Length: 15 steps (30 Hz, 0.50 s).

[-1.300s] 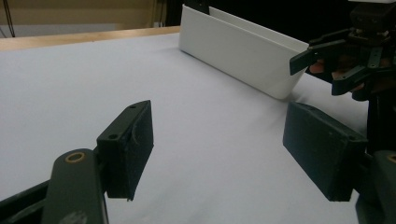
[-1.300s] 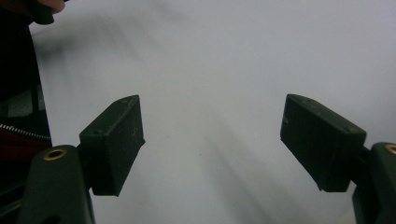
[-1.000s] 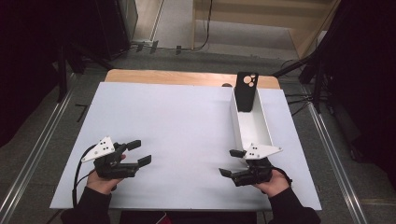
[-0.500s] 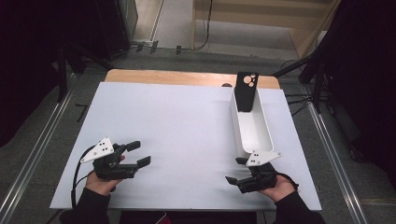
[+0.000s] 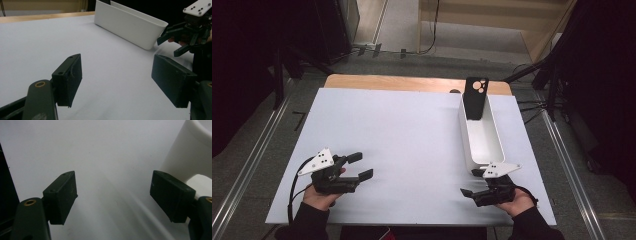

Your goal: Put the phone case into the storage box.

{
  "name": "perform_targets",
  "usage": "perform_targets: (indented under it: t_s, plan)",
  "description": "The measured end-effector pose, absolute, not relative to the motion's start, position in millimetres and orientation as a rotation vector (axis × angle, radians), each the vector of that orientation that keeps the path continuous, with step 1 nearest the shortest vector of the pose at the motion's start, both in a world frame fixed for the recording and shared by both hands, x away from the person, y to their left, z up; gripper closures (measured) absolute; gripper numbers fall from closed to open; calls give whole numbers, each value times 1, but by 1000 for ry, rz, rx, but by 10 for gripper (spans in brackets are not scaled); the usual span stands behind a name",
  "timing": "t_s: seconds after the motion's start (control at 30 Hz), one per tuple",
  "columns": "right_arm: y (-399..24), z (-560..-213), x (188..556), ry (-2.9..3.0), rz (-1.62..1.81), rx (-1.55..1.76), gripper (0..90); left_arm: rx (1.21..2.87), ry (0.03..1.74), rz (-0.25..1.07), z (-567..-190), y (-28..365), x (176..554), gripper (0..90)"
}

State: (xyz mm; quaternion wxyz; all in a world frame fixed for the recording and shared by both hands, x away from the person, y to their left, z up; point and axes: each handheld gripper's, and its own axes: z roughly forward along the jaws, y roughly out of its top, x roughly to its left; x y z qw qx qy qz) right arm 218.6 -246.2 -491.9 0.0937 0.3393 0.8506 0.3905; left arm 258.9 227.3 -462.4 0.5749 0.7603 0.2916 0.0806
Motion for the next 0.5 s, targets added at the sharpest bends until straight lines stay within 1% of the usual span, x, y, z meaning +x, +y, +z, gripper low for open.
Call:
perform_targets:
  t_s: [0.5]
  plan:
    - [-244, -491, 218, 2527, 1171, 1004, 202, 1784, 681, 186, -462, 227, 259, 243]
